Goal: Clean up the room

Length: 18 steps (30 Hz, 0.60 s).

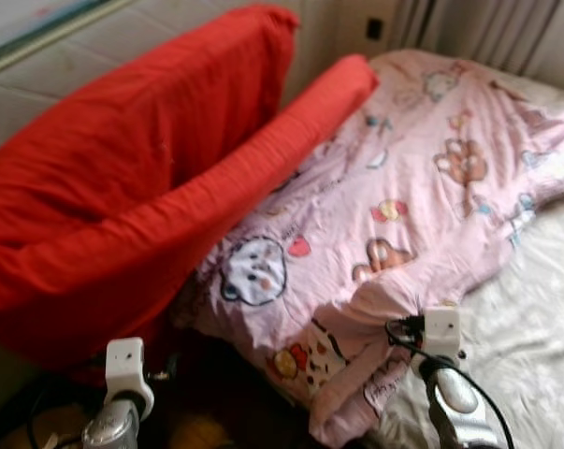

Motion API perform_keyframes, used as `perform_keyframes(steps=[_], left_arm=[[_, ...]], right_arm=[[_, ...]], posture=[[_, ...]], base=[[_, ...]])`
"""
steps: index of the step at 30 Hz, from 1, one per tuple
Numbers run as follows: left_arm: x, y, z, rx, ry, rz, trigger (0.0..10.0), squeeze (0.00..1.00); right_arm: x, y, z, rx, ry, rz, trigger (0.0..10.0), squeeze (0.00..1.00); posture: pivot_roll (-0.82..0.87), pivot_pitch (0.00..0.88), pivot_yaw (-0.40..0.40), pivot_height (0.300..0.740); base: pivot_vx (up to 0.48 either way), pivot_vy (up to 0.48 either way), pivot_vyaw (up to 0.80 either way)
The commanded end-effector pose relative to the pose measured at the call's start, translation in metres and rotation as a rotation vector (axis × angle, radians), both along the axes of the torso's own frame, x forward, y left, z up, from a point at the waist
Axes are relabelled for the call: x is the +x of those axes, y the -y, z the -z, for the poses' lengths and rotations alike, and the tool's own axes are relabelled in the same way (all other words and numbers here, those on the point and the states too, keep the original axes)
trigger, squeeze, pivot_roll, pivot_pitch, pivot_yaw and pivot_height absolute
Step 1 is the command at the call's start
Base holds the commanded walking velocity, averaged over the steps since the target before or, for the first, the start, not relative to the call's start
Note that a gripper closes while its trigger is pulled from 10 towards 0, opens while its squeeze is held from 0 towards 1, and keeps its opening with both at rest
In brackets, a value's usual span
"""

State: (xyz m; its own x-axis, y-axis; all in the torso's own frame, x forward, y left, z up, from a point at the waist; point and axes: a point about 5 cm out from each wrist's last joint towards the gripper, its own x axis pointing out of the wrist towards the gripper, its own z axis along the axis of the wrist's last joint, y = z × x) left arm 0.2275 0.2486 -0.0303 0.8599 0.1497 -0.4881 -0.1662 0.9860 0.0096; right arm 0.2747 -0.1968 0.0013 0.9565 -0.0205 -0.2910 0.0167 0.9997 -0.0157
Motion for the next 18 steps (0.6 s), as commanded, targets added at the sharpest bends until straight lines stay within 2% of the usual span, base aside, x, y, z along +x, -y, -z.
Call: perform_keyframes(steps=[1, 8, 18], left_arm=[[-0.012, -0.002, 0.009, 0.011, -0.056, -0.008, 10.0, 0.0], [-0.031, 0.0, 0.024, 0.003, -0.148, -0.024, 10.0, 0.0], [-0.043, 0.0, 0.033, -0.008, -0.208, -0.028, 10.0, 0.0]], right_arm=[[-0.006, 0.0, 0.008, 0.001, -0.04, 0.0, 10.0, 0.0], [-0.008, -0.003, 0.01, 0.006, -0.047, 0.0, 10.0, 0.0], [-0.01, -0.001, 0.011, 0.0, -0.045, 0.028, 10.0, 0.0]], posture=[[0.04, 0.113, 0.015, 0.74], [0.04, 0.116, 0.018, 0.74], [0.04, 0.122, 0.028, 0.74]], base=[[0.0, 0.0, 0.0], [0.0, 0.0, 0.0], [0.0, 0.0, 0.0]])
